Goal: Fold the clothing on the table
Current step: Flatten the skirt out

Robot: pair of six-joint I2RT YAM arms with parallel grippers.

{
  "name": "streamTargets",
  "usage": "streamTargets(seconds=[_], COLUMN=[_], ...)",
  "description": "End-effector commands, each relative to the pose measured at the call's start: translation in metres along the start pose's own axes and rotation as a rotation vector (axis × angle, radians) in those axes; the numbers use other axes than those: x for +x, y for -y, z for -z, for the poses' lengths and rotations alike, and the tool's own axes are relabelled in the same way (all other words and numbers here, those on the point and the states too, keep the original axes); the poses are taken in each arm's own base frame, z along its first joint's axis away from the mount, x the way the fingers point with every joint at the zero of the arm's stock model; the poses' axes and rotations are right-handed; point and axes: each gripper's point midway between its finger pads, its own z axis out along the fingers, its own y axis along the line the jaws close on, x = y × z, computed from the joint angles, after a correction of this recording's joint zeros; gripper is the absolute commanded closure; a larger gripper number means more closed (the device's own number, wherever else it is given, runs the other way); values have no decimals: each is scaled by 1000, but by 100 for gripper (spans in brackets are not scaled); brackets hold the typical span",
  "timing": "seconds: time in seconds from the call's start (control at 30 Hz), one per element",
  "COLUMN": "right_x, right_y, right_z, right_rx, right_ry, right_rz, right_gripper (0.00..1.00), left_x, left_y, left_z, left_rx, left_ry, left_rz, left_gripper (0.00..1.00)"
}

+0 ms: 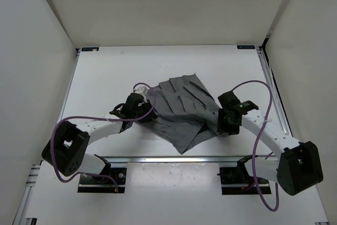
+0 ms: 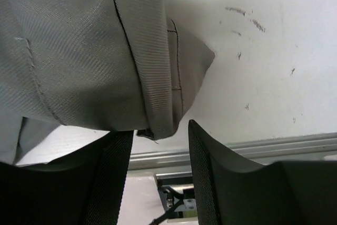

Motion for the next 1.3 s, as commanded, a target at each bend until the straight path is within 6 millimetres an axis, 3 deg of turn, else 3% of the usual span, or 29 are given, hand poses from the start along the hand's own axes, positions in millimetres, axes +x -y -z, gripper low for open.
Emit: streamTargets(seconds=[0.0,0.17,0.23,0.3,0.43,0.53,0.6,0.67,0.7,0.73,0.8,0.83,0.9,0.97,1.0,1.03,1.07,1.1,1.13,1.27], right_x=[-29,-47,-40,-33,-41,-76,-82,-79,-66,-61,-52,-50,-52,-69,-67,-76,-82,-83,-87,-79], right_y=[-14,-22,-14,-12,-20,-60,-95,-138,-179,-197,-256,-275,-286,-271,-265,-246,-218,-208,-177,-86], right_z=[-4,-8,-17,-22,-6,30,46,58,70,72,117,138,169,206,204,207,191,190,168,115], right_rx=[-74,-125,-76,-49,-40,-185,-279,-359,-454,-493,-744,-838,-918,-978,-1003,-1030,-1004,-1034,-1001,-907], right_ry=[117,186,144,111,149,221,195,165,135,116,115,124,182,290,284,318,314,310,289,260], right_rz=[-18,-46,-45,-35,7,64,135,243,352,393,499,532,558,527,502,441,347,322,219,-41], right_gripper=[49,58,84,100,100,100,100,99,100,100,100,100,100,100,100,100,99,100,100,100], left_x=[-12,-4,-3,-2,-6,-13,-22,-35,-48,-54,-76,-84,-101,-107,-111,-112,-115,-112,-108,-87], left_y=[11,9,10,8,-1,-14,-25,-41,-49,-51,-55,-63,-64,-64,-64,-60,-54,-49,-46,-19], left_z=[-1,-1,-1,-1,2,2,1,-1,-3,-3,-5,-6,-3,3,5,8,11,14,13,14], left_rx=[26,25,33,32,19,1,-24,-53,-74,-78,-83,-92,-88,-92,-94,-87,-72,-56,-49,12], left_ry=[28,9,13,8,27,39,51,58,76,80,97,98,128,132,147,153,164,166,160,130], left_rz=[-16,-19,-13,-16,-1,21,28,41,47,47,51,73,74,73,77,73,67,65,68,41], left_gripper=[74,74,74,74,74,75,76,76,76,76,76,76,77,76,77,76,76,76,76,77])
